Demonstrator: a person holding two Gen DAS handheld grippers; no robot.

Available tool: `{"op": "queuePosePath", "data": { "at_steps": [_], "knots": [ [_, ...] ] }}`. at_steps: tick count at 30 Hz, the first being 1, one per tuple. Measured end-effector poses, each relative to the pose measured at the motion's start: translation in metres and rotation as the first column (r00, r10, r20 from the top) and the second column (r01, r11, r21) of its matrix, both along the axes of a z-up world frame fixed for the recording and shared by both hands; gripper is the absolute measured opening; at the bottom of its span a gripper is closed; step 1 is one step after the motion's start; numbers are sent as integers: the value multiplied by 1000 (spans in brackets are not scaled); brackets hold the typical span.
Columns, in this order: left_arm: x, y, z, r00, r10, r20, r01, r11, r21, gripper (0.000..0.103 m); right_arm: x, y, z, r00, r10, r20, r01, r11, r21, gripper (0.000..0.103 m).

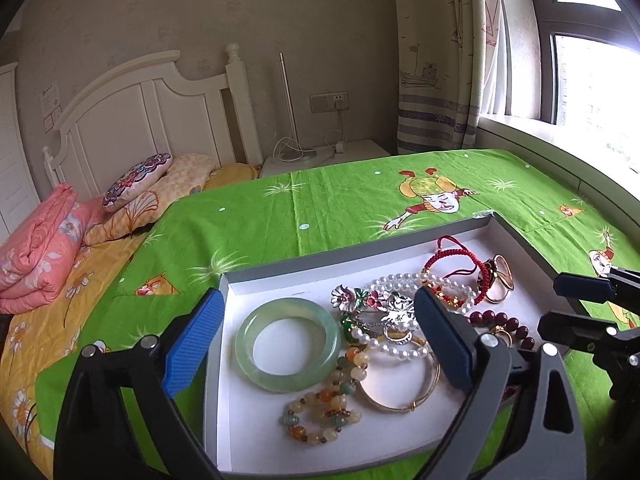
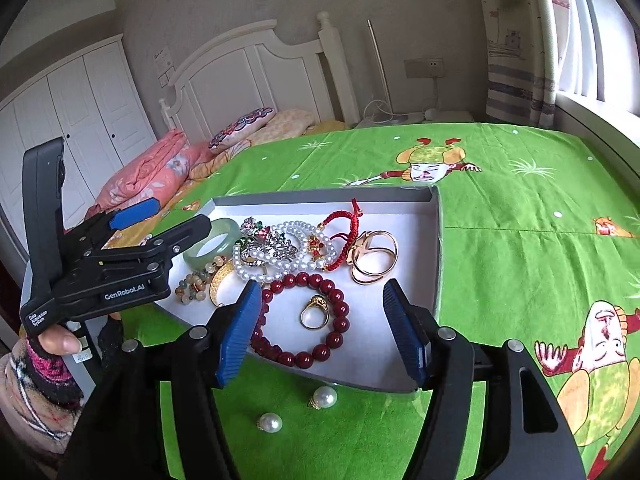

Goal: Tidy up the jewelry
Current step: 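Withdraw both tools from the tray toward the pearl earrings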

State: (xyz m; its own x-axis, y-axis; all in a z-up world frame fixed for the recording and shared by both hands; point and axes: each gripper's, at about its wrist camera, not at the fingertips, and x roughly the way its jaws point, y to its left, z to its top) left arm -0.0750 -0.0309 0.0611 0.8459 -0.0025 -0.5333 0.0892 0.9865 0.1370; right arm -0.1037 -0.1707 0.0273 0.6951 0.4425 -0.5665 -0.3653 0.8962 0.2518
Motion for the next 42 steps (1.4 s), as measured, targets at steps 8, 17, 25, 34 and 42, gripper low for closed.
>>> {"op": "queuePosePath", "data": {
  "at_steps": [8, 17, 25, 34, 42],
  "knots": [
    [-50, 1, -3, 1000, -3, 20, 3, 1000, -3, 101, -16, -26, 1, 997, -72, 19, 72, 997, 4, 72],
    [-70, 4, -29, 998, -50, -29, 49, 999, -14, 101, -26, -34, -2, 994, -102, 41, 105, 991, -81, 77],
    [-74, 3, -31, 987, -162, -15, 161, 985, -68, 101, -33, -3, -18, 1000, -6, 23, 13, 956, -295, 56],
    [-67, 6, -35, 982, -179, -51, 173, 979, -109, 101, -39, 3, -24, 1000, -5, 1, 4, 946, -323, 48],
    [-68, 2, -35, 982, -185, -46, 180, 979, -90, 101, -47, 14, -35, 998, -27, -63, 9, 963, -268, 31]
  ]
}}
